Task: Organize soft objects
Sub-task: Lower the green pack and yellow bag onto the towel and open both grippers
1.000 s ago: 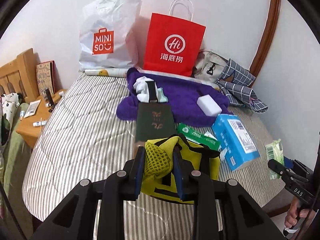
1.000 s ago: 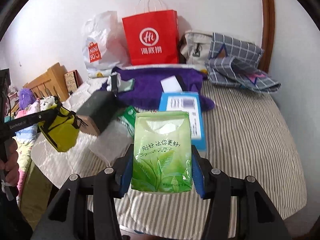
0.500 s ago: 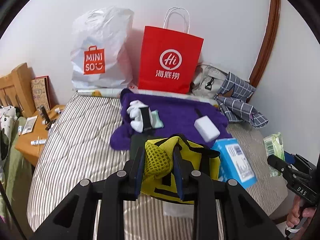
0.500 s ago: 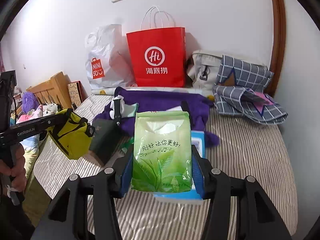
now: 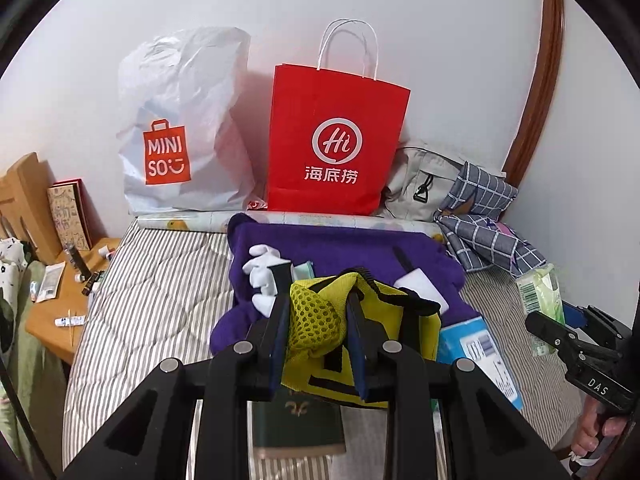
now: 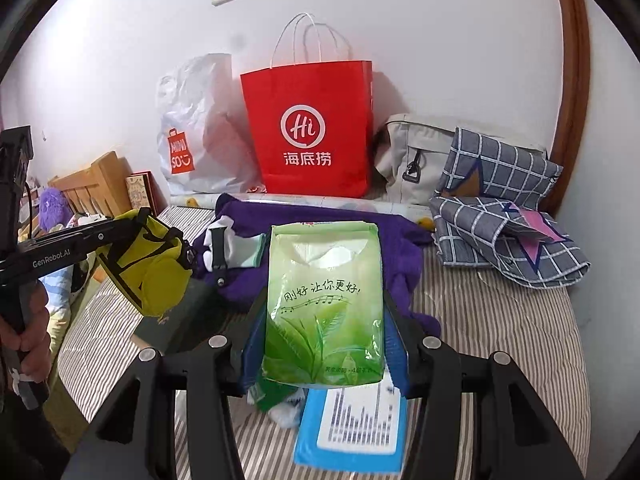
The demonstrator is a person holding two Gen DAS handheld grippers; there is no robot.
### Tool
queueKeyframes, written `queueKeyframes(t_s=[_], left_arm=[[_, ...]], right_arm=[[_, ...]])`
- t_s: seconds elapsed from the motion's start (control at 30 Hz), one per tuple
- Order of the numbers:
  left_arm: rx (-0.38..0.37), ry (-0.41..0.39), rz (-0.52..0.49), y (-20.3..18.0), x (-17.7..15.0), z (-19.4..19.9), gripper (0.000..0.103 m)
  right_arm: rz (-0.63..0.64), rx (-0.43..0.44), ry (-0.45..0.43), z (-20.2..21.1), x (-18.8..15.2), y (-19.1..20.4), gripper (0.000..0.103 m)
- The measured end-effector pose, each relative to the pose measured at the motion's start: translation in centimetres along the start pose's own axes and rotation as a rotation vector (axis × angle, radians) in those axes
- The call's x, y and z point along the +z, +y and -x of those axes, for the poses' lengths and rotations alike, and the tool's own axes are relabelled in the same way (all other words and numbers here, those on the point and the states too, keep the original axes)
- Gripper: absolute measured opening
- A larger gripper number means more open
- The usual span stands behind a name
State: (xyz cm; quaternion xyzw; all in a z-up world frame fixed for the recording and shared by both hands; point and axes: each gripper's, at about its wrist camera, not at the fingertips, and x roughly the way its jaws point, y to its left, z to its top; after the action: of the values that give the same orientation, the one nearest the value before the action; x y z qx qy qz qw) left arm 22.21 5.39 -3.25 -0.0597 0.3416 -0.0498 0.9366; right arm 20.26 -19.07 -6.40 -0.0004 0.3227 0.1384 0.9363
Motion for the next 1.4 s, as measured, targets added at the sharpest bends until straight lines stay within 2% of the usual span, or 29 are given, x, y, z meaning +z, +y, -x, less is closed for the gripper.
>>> queueKeyframes(t_s=[0.5, 0.8, 1.17, 1.4], left_arm=[[0.013, 0.031, 0.0, 1.2, 3.2, -5.3, 0.026], [0.04, 0.04, -0.014, 1.4, 5.1, -7.5, 0.026], [0.044, 0.105, 0.018, 2.1, 5.3, -11.5, 0.026], [0.047, 0.158, 0.007, 1.6, 4.9, -14.3, 0.026]], right_arm=[[0.006, 0.042, 0.02, -6.3, 4.3, 0.1, 0.051], [-0.001, 0.038, 0.042, -9.6, 6.1, -1.0, 0.051], [-0.016, 0.06, 0.077, -13.7, 7.9, -2.9, 0.051], [-0.04, 0.095, 0.134, -17.5, 8.6, -4.2, 0.051]])
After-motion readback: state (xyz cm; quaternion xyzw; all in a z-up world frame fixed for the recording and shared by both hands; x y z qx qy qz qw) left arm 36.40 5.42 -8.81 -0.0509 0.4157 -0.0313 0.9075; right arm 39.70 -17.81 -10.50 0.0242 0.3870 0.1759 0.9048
